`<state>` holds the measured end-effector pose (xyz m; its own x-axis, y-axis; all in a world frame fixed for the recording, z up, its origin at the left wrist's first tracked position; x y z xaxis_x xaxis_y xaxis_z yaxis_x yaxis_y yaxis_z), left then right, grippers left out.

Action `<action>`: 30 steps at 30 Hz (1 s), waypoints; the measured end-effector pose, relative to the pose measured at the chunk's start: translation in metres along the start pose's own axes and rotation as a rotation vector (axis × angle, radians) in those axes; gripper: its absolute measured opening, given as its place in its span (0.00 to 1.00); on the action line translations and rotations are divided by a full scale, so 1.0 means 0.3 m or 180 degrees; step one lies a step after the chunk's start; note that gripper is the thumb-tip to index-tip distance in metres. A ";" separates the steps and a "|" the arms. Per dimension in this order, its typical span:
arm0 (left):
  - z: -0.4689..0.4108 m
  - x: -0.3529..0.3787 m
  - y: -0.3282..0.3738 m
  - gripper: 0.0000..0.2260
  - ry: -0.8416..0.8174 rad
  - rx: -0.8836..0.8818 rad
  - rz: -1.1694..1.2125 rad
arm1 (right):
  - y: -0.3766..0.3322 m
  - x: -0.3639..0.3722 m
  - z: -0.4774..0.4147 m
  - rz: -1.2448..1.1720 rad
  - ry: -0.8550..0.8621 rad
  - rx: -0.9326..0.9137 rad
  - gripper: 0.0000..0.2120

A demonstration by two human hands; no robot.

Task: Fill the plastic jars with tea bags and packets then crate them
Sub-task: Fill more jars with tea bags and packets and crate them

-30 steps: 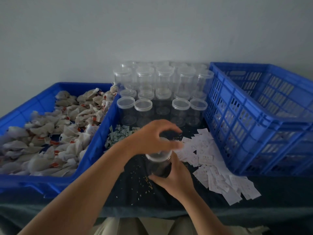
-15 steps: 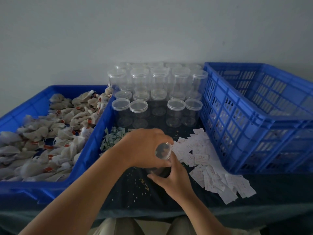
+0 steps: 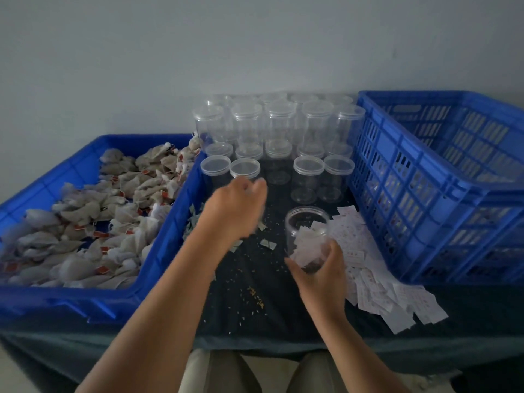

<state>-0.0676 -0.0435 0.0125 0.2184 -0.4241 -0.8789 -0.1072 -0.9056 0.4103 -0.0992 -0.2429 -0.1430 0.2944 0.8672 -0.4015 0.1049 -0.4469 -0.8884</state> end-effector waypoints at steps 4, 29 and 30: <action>-0.037 0.030 -0.124 0.03 -0.0317 -0.1625 0.2675 | -0.013 -0.014 0.005 -0.0564 -0.0121 0.0302 0.37; 0.045 -0.209 -0.647 0.28 -0.1442 -0.1387 -0.0617 | 0.012 0.018 0.015 -0.0088 -0.0777 -0.0455 0.36; 0.055 -0.176 -0.664 0.22 -0.1360 -0.1434 -0.0510 | 0.011 0.016 0.016 -0.0079 -0.0768 -0.0449 0.36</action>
<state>-0.0737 0.1595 -0.0269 -0.2179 -0.3283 -0.9191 0.3332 -0.9102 0.2461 -0.1020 -0.2391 -0.1490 0.0573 0.8980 -0.4363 0.2453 -0.4363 -0.8657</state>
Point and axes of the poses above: each hand's wrist, its own z-axis away from the middle knuckle, its own x-axis out of the palm, y = z × x, the point moved 1 cm from there along -z, towards the middle knuckle, and after that the axes turned 6 degrees about x, right-handed, at the moved point
